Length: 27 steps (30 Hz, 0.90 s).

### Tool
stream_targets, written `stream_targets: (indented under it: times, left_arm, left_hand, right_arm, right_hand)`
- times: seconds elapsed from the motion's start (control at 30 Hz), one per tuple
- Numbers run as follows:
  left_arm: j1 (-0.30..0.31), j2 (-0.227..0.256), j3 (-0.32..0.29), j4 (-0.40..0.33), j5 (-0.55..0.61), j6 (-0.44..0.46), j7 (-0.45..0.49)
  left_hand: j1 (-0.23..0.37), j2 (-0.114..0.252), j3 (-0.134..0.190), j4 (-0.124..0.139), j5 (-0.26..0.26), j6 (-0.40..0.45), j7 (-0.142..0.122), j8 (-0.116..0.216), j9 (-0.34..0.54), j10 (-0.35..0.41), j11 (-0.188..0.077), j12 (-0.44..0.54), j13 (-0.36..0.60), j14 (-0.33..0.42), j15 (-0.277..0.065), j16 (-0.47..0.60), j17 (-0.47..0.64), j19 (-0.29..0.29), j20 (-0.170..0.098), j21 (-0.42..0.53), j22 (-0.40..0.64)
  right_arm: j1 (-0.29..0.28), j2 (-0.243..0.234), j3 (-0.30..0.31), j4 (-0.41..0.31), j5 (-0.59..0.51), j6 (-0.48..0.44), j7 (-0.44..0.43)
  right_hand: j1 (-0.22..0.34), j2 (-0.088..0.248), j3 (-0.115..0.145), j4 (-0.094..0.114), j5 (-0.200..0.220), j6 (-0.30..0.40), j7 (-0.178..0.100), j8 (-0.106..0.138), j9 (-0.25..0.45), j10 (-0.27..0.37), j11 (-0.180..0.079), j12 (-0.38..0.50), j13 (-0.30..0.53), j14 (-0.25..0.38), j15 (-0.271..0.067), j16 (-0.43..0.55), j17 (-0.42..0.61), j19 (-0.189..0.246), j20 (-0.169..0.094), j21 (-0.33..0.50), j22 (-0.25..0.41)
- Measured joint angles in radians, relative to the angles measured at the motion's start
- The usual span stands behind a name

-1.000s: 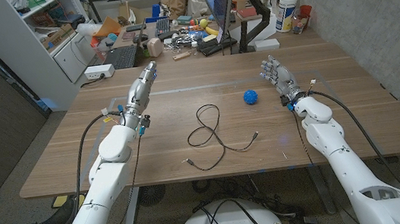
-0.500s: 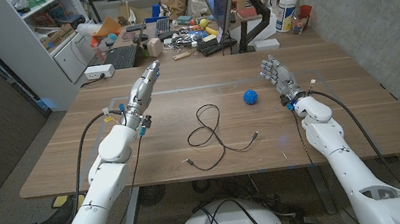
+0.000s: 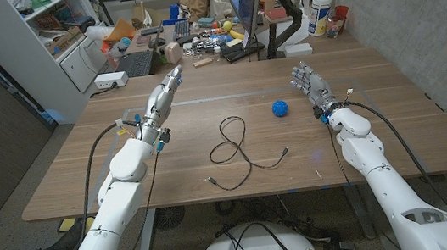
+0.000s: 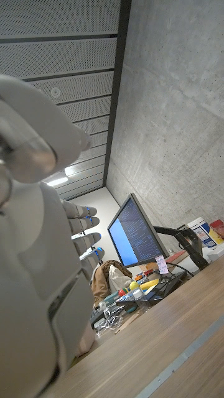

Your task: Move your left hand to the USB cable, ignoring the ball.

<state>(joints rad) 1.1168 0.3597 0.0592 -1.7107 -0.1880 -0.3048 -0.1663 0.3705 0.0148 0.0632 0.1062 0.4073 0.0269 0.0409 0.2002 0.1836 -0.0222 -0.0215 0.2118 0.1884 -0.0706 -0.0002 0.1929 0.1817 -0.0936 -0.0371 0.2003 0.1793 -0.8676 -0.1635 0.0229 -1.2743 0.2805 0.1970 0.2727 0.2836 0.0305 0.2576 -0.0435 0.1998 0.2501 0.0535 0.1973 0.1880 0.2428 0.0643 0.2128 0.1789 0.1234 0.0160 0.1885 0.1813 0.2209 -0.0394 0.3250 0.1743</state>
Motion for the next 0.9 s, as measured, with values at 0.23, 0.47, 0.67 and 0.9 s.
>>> stream_targets:
  times: [0.23,0.47,0.67,0.9]
  left_arm:
    - [0.005,0.005,0.004,-0.013,0.009,-0.007,-0.004]
    - [0.011,0.011,0.01,-0.027,0.035,-0.012,-0.001]
    - [0.016,0.018,0.016,-0.042,0.081,-0.012,0.016]
    - [0.021,0.029,0.027,-0.06,0.121,-0.009,0.027]
  left_hand:
    - [0.0,0.0,-0.003,-0.003,0.0,0.0,0.0,0.0,0.0,0.0,0.0,0.0,0.0,0.0,0.0,0.0,0.0,0.0,0.0,0.0,0.0]
    - [0.004,0.004,-0.004,-0.004,0.0,0.006,0.006,0.0,0.0,0.0,0.0,0.0,0.0,0.0,0.0,0.0,0.0,0.0,0.0,0.0,0.0]
    - [0.004,0.004,-0.004,-0.004,0.0,0.006,0.006,0.0,0.0,0.0,0.0,0.0,0.0,0.0,0.0,0.0,0.0,0.0,0.0,0.0,0.0]
    - [0.009,0.009,-0.004,-0.004,0.0,0.006,0.006,0.0,0.0,0.004,-0.004,0.0,0.0,0.0,0.0,0.0,0.0,-0.005,0.005,0.0,-0.003]
  right_arm:
    - [0.0,0.001,0.0,0.0,0.001,0.003,-0.001]
    - [-0.001,0.003,0.001,0.0,0.003,0.005,-0.001]
    - [-0.001,0.004,0.001,0.006,0.003,0.007,-0.002]
    - [0.0,0.005,0.001,0.011,0.004,0.011,-0.002]
  right_hand:
    - [-0.004,0.004,-0.001,-0.001,0.0,0.0,0.0,0.0,0.0,0.0,0.0,0.0,0.0,0.0,0.0,0.0,0.0,0.0,0.0,-0.005,0.0]
    - [-0.004,0.004,-0.001,-0.001,0.0,0.0,0.0,0.0,0.0,0.004,-0.004,0.0,0.0,0.0,0.0,0.0,0.0,0.0,0.0,-0.008,0.0]
    - [-0.004,0.004,-0.001,-0.001,0.0,0.0,0.0,0.0,0.0,0.004,-0.004,0.0,0.0,0.0,0.0,0.0,0.0,0.0,0.0,-0.008,0.0]
    - [-0.004,0.004,-0.001,-0.001,0.0,0.0,0.0,0.0,0.0,0.004,-0.004,0.0,0.0,0.0,0.0,0.0,0.0,0.004,-0.004,-0.015,0.0]
